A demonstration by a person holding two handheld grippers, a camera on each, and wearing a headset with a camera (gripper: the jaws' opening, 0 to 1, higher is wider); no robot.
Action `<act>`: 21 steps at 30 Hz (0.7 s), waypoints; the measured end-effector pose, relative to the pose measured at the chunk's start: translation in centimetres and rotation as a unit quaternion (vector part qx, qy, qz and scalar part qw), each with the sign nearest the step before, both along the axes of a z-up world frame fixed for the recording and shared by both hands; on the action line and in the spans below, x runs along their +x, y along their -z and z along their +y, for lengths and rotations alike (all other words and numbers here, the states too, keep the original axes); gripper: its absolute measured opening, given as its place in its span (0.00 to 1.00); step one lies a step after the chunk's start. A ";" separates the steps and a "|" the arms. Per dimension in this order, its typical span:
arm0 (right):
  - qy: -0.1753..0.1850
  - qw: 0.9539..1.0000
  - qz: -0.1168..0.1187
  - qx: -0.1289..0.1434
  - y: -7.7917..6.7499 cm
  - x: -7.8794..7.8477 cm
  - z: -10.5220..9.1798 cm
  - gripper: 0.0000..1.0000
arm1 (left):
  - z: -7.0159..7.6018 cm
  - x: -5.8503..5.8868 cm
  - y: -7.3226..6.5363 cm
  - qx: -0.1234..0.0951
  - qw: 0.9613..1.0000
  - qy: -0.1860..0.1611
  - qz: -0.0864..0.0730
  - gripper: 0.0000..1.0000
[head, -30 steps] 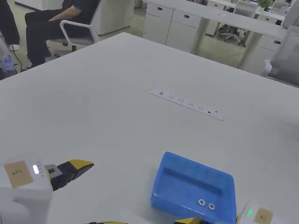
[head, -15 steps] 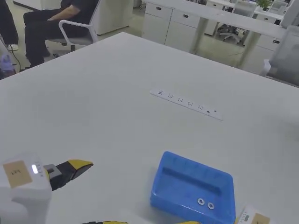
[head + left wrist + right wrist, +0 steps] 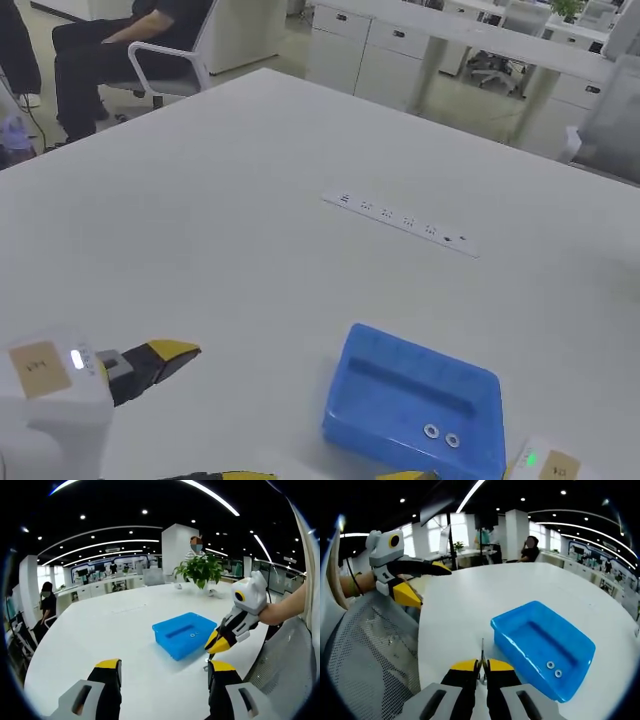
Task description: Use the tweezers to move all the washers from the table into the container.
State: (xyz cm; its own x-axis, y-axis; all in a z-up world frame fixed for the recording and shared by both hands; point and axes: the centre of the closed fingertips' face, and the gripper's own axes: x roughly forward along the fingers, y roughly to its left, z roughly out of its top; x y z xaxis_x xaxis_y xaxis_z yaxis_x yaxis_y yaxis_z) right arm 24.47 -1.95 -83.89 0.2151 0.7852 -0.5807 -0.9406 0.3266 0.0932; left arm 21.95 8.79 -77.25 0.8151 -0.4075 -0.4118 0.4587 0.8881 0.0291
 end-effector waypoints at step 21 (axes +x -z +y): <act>0.032 0.998 -0.010 0.055 -5.4 2.5 -0.2 0.03 | -0.1 0.0 -0.1 -0.005 1.000 0.001 -0.001 0.70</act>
